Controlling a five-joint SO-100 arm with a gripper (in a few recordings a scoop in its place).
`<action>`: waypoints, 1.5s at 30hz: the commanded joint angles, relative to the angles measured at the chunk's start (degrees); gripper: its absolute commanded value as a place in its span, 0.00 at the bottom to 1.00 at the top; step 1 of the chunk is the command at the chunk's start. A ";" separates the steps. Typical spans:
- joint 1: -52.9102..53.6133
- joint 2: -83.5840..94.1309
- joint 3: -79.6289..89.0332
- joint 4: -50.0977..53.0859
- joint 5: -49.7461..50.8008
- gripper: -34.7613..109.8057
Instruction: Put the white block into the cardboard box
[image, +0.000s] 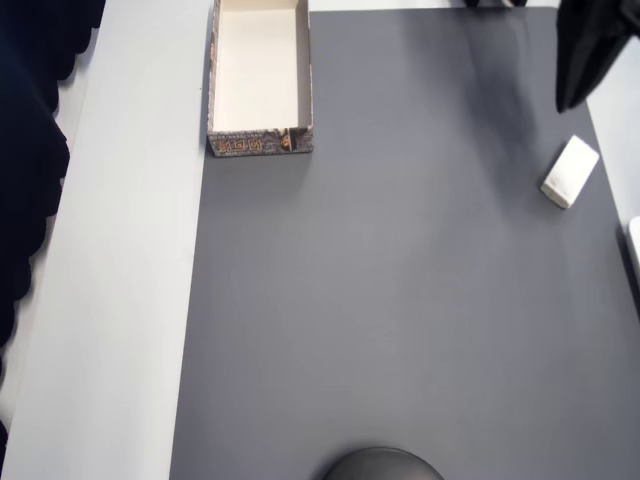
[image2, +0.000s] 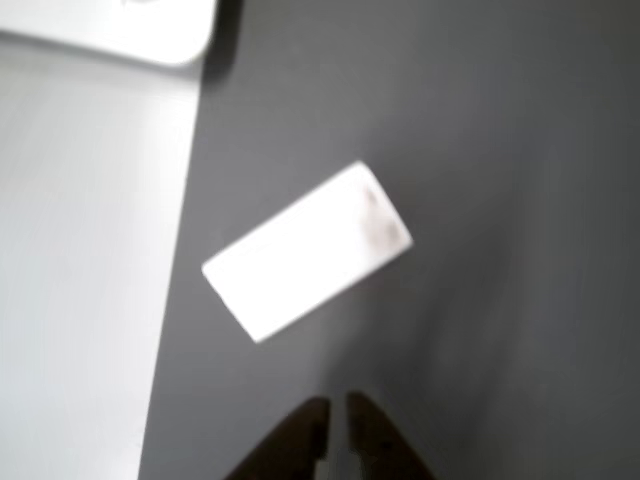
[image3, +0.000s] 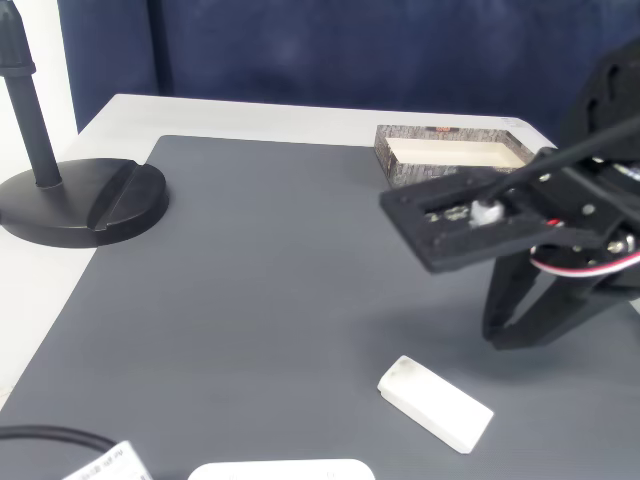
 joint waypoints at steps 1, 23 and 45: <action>-1.49 -4.48 -8.26 -0.79 0.35 0.23; -3.60 -15.91 -18.37 0.18 -12.04 0.25; -3.25 -16.08 -18.54 2.55 -36.65 0.26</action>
